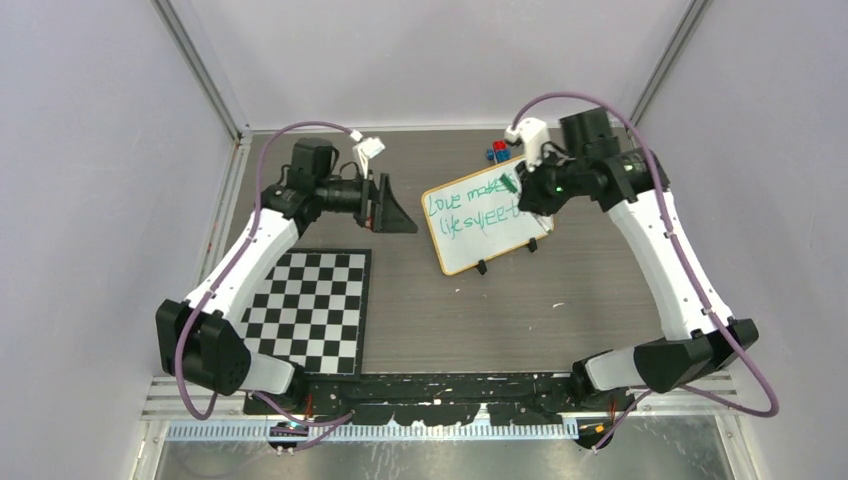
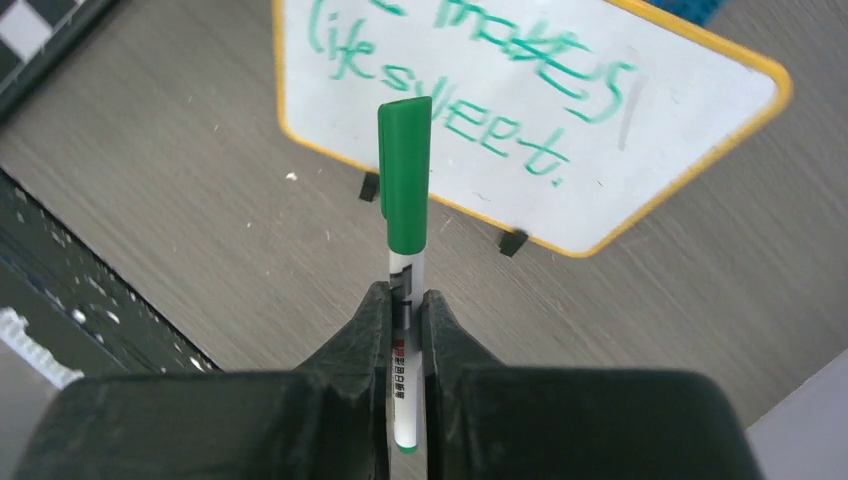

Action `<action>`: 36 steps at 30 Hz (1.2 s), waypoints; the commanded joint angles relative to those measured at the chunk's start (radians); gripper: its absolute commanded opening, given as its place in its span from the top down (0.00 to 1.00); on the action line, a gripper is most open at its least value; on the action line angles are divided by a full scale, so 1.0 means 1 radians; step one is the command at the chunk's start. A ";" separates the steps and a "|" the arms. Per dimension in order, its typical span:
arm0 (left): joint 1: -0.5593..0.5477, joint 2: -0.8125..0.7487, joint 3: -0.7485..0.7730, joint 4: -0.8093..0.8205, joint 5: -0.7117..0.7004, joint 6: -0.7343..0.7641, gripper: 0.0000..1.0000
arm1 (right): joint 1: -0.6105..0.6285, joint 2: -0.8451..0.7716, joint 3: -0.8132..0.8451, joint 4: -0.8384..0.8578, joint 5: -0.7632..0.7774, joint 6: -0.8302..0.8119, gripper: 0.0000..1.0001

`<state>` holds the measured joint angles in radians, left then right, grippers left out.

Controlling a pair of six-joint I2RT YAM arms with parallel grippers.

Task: Write a sentence on the whiteboard
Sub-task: Place the whiteboard marker at the center of the board.

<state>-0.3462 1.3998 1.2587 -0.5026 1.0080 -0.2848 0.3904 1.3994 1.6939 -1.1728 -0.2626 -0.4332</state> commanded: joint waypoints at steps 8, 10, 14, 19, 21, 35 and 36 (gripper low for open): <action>0.142 -0.032 0.070 -0.102 -0.315 0.137 0.00 | -0.587 0.006 -0.213 0.186 -0.192 0.208 1.00; 0.153 -0.038 0.062 -0.120 -0.365 0.182 0.00 | -0.656 0.017 -0.279 0.236 -0.157 0.223 1.00; 0.170 -0.056 0.024 -0.141 -0.437 0.245 0.00 | -0.714 0.046 -0.406 0.329 -0.069 0.217 1.00; 0.185 -0.057 0.019 -0.175 -0.486 0.311 0.00 | -0.722 0.109 -0.523 0.465 0.033 0.206 1.00; 0.194 -0.050 0.024 -0.192 -0.493 0.327 0.00 | -0.723 0.160 -0.540 0.491 0.050 0.196 1.00; 0.268 -0.040 -0.024 -0.188 -0.469 0.360 0.00 | -0.723 0.372 -0.606 0.609 0.144 0.146 0.77; 0.270 -0.038 -0.026 -0.189 -0.465 0.360 0.00 | -0.724 0.376 -0.607 0.606 0.143 0.144 0.74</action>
<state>-0.0898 1.3724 1.2377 -0.6949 0.5240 0.0536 -0.3294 1.7630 1.0863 -0.6025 -0.1467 -0.2630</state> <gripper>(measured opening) 0.996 0.207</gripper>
